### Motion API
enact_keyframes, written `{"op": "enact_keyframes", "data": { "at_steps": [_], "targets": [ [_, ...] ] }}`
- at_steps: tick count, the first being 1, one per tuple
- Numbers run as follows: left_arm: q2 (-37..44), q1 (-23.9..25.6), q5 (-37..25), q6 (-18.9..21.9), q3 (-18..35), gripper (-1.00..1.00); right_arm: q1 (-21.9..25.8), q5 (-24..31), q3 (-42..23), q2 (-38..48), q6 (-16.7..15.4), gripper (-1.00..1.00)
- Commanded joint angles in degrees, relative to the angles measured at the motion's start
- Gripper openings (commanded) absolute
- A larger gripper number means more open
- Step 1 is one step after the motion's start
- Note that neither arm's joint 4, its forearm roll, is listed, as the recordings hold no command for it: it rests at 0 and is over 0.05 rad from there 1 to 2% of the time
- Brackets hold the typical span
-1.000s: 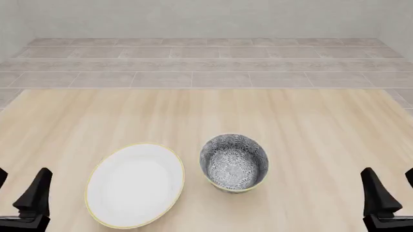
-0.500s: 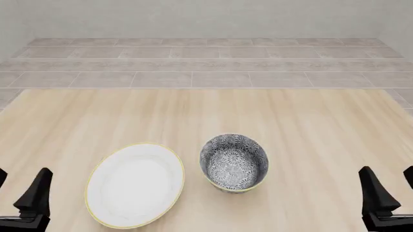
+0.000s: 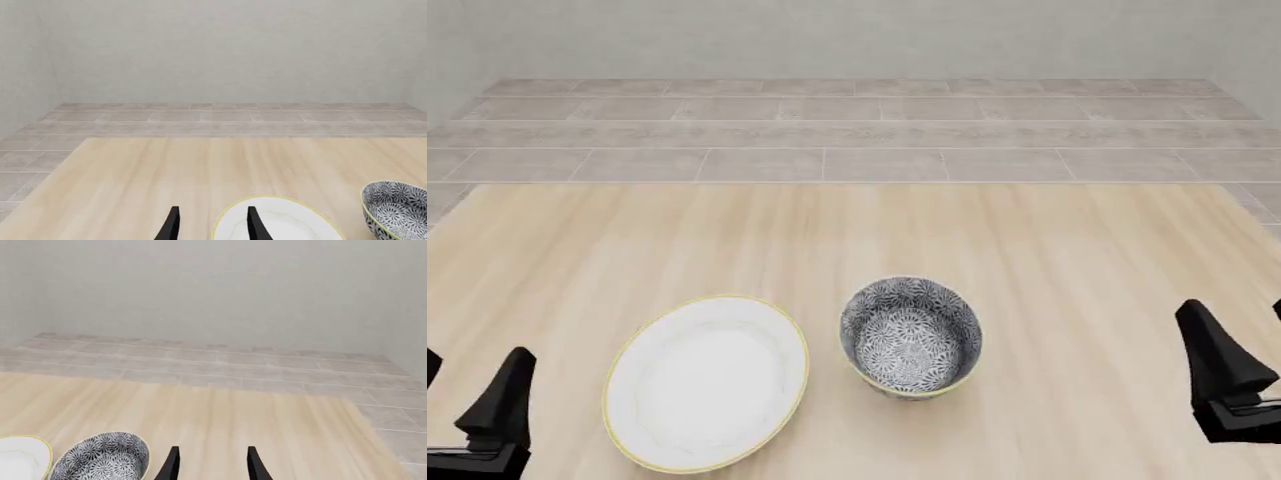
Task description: Put the bowl on the plate.
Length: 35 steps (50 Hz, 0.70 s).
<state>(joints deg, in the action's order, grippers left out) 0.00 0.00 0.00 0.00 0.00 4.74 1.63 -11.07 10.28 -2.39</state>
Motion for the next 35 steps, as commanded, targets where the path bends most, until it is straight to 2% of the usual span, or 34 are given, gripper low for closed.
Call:
{"op": "enact_keyframes", "data": {
  "at_steps": [1, 3, 4, 9, 10, 11, 12, 13, 15, 16, 19, 21, 24, 25, 26, 27, 29, 30, 32, 34, 35],
  "targets": [
    [0.0, 0.0, 0.0, 0.0, 0.0, 1.0, 1.0, 0.3, -6.2, 9.8, -1.1, 1.0],
    [0.0, 0.0, 0.0, 0.0, 0.0, 1.0, 0.7, 0.4, -7.8, 14.5, -0.7, 1.0],
    [0.0, 0.0, 0.0, 0.0, 0.0, 1.0, 2.0, 0.5, -8.7, 16.6, -0.6, 1.0],
    [0.0, 0.0, 0.0, 0.0, 0.0, 1.0, 2.7, 3.3, -12.0, 18.3, 0.5, 1.0],
    [0.0, 0.0, 0.0, 0.0, 0.0, 1.0, 3.3, 4.1, -13.3, 19.1, -3.7, 1.0],
    [0.0, 0.0, 0.0, 0.0, 0.0, 1.0, 2.9, 4.4, -13.7, 20.5, -5.6, 1.0],
    [0.0, 0.0, 0.0, 0.0, 0.0, 1.0, 2.9, 4.4, -13.7, 20.5, -5.6, 1.0],
    [0.0, 0.0, 0.0, 0.0, 0.0, 1.0, 2.9, 5.3, -15.2, 20.8, -4.3, 1.0],
    [0.0, 0.0, 0.0, 0.0, 0.0, 1.0, 3.3, 5.7, -15.9, 21.7, -3.8, 1.0],
    [0.0, 0.0, 0.0, 0.0, 0.0, 1.0, 2.8, 6.2, -16.7, 24.1, -3.7, 1.0],
    [0.0, 0.0, 0.0, 0.0, 0.0, 1.0, 3.0, 6.7, -17.9, 24.1, -3.9, 1.0],
    [0.0, 0.0, 0.0, 0.0, 0.0, 1.0, 4.5, 7.3, -19.1, 26.7, -2.0, 1.0],
    [0.0, 0.0, 0.0, 0.0, 0.0, 1.0, 2.4, 7.6, -19.6, 26.8, -1.8, 1.0],
    [0.0, 0.0, 0.0, 0.0, 0.0, 1.0, 0.2, 8.7, -20.3, 28.0, -1.6, 1.0],
    [0.0, 0.0, 0.0, 0.0, 0.0, 1.0, -1.5, 9.4, -20.9, 28.7, 0.1, 1.0],
    [0.0, 0.0, 0.0, 0.0, 0.0, 1.0, 0.1, 9.3, -21.5, 29.8, 0.6, 1.0],
    [0.0, 0.0, 0.0, 0.0, 0.0, 1.0, 4.4, 9.1, -21.9, 31.2, -1.5, 1.0],
    [0.0, 0.0, 0.0, 0.0, 0.0, 1.0, 2.8, 9.3, -22.1, 31.0, -1.5, 1.0],
    [0.0, 0.0, 0.0, 0.0, 0.0, 1.0, 5.9, 9.4, -22.9, 34.4, -0.7, 1.0],
    [0.0, 0.0, 0.0, 0.0, 0.0, 1.0, 4.6, 9.6, -23.3, 35.6, -0.6, 1.0],
    [0.0, 0.0, 0.0, 0.0, 0.0, 1.0, 6.1, 9.6, -24.1, 37.5, -0.9, 1.0]
  ]
}}
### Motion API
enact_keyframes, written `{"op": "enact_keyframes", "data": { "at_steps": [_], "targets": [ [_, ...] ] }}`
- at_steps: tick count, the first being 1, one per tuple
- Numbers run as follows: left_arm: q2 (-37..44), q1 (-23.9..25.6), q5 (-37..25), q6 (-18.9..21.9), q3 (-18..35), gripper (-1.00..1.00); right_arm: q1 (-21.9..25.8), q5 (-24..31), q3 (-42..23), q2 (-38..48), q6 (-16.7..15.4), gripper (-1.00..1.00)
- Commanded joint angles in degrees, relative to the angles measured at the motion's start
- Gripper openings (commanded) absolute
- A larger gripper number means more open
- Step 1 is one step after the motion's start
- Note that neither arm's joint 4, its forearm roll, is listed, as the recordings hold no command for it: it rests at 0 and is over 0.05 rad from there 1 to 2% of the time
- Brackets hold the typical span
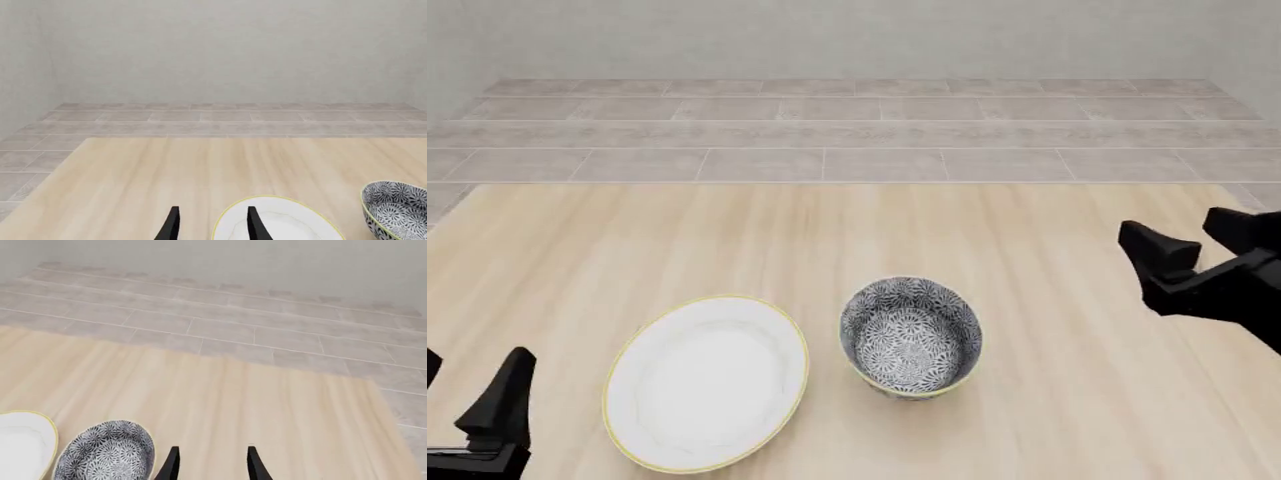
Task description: Put the bowl on the plate.
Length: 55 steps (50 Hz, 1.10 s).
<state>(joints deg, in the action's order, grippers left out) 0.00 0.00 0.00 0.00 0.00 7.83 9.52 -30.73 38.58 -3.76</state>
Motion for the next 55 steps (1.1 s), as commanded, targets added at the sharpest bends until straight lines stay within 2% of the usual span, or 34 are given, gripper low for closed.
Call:
{"op": "enact_keyframes", "data": {
  "at_steps": [1, 3, 5, 6, 9, 12, 20, 24, 25, 29, 30, 35, 42, 44, 48, 55],
  "targets": [
    [0.0, 0.0, 0.0, 0.0, 0.0, 1.0, 3.0, 1.7, -4.5, 9.3, 0.5, 1.0],
    [0.0, 0.0, 0.0, 0.0, 0.0, 1.0, 4.3, 1.6, -4.9, 10.1, -1.5, 1.0],
    [0.0, 0.0, 0.0, 0.0, 0.0, 1.0, 7.0, 2.2, -5.9, 12.4, 0.0, 1.0],
    [0.0, 0.0, 0.0, 0.0, 0.0, 1.0, 6.0, 2.0, -5.8, 12.1, -0.9, 1.0],
    [0.0, 0.0, 0.0, 0.0, 0.0, 1.0, 10.5, 2.2, -6.5, 15.7, 1.6, 1.0],
    [0.0, 0.0, 0.0, 0.0, 0.0, 1.0, 11.9, 2.7, -7.1, 17.7, 3.7, 1.0],
    [0.0, 0.0, 0.0, 0.0, 0.0, 1.0, 12.0, 3.8, -9.2, 21.3, 2.0, 1.0],
    [0.0, 0.0, 0.0, 0.0, 0.0, 1.0, 12.2, 4.4, -10.5, 23.0, 2.6, 1.0],
    [0.0, 0.0, 0.0, 0.0, 0.0, 1.0, 13.4, 4.5, -10.9, 23.6, 2.1, 1.0],
    [0.0, 0.0, 0.0, 0.0, 0.0, 1.0, 13.6, 4.3, -11.7, 25.0, 3.0, 1.0],
    [0.0, 0.0, 0.0, 0.0, 0.0, 1.0, 13.5, 4.3, -11.9, 26.1, 4.4, 1.0],
    [0.0, 0.0, 0.0, 0.0, 0.0, 1.0, 14.2, 3.2, -11.9, 28.5, 5.8, 1.0],
    [0.0, 0.0, 0.0, 0.0, 0.0, 1.0, 13.7, 2.7, -12.8, 30.5, 6.8, 1.0],
    [0.0, 0.0, 0.0, 0.0, 0.0, 1.0, 14.3, 2.1, -12.9, 31.2, 6.5, 1.0],
    [0.0, 0.0, 0.0, 0.0, 0.0, 1.0, 17.7, 1.3, -13.2, 34.2, 9.0, 1.0],
    [0.0, 0.0, 0.0, 0.0, 0.0, 1.0, 17.2, 0.7, -13.3, 36.5, 10.1, 1.0]
  ]
}}
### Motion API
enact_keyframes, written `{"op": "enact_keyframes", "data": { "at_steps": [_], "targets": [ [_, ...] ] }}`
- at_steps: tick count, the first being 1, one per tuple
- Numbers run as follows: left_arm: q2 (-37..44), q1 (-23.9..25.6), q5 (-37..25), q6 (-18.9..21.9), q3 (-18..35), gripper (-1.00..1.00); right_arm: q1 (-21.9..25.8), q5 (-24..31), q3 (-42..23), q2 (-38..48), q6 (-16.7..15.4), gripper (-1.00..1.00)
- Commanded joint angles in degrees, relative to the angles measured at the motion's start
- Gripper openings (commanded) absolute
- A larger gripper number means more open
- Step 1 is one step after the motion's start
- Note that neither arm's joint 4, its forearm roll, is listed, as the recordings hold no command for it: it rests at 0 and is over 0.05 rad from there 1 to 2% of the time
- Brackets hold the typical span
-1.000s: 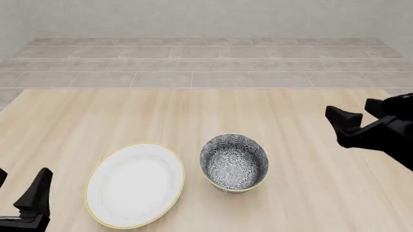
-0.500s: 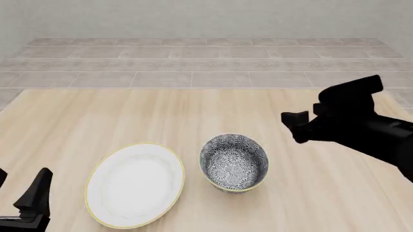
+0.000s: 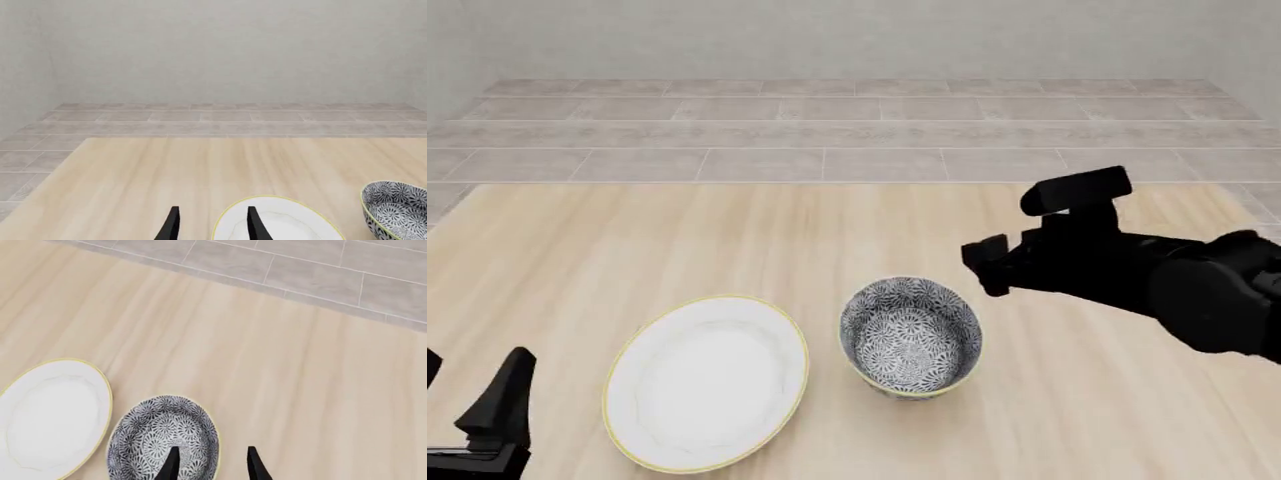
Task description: Put the bowl on the plate.
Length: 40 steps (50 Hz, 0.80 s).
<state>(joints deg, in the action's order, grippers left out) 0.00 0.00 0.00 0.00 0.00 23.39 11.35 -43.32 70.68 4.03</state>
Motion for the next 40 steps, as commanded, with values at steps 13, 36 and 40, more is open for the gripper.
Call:
{"op": "enact_keyframes", "data": {
  "at_steps": [13, 36, 40],
  "targets": [
    [0.0, 0.0, 0.0, 0.0, 0.0, 1.0, 2.2, -1.8, -1.4, 8.4, 1.8, 1.0],
    [0.0, 0.0, 0.0, 0.0, 0.0, 1.0, 1.9, -5.1, -0.5, 14.4, 1.4, 1.0],
    [0.0, 0.0, 0.0, 0.0, 0.0, 1.0, 1.5, -5.2, -0.4, 14.3, 1.0, 1.0]
  ]
}}
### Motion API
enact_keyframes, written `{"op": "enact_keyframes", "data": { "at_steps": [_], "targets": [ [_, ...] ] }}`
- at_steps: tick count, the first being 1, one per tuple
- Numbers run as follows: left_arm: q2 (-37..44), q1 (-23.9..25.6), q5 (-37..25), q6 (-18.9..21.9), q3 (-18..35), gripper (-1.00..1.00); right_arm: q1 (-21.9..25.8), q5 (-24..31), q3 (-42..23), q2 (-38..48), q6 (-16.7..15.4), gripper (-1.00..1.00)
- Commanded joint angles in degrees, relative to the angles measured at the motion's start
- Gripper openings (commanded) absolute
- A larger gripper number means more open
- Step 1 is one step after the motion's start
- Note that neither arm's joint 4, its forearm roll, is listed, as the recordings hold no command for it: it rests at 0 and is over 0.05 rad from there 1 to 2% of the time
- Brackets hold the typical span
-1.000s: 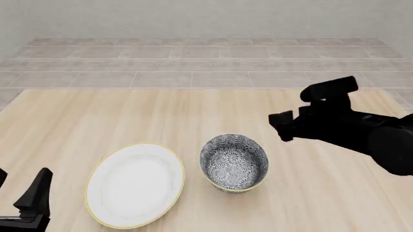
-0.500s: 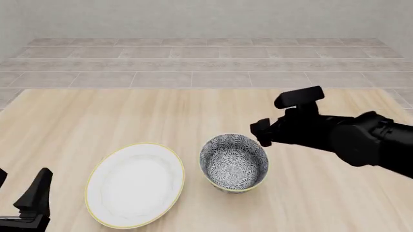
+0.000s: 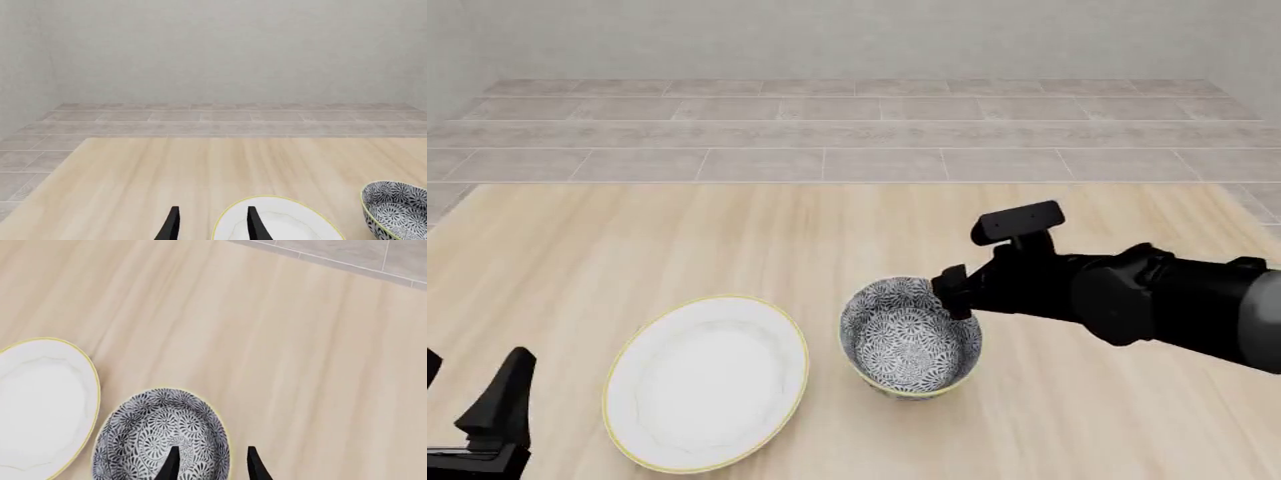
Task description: Put the bowl on the plate.
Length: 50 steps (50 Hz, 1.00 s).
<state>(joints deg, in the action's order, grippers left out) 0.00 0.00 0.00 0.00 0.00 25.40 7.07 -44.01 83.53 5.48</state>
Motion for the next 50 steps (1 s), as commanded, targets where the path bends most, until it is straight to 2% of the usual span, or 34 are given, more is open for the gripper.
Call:
{"op": "enact_keyframes", "data": {
  "at_steps": [1, 15, 41, 50],
  "targets": [
    [0.0, 0.0, 0.0, 0.0, 0.0, 1.0, -0.5, -1.0, 0.3, 1.5, -0.5, 1.0],
    [0.0, 0.0, 0.0, 0.0, 0.0, 1.0, -0.5, -2.4, 1.0, 3.1, -0.2, 1.0],
    [0.0, 0.0, 0.0, 0.0, 0.0, 1.0, 0.7, -5.6, 2.7, 6.0, 3.0, 1.0],
    [0.0, 0.0, 0.0, 0.0, 0.0, 1.0, 0.4, -5.7, 2.8, 6.2, 2.7, 1.0]
  ]
}}
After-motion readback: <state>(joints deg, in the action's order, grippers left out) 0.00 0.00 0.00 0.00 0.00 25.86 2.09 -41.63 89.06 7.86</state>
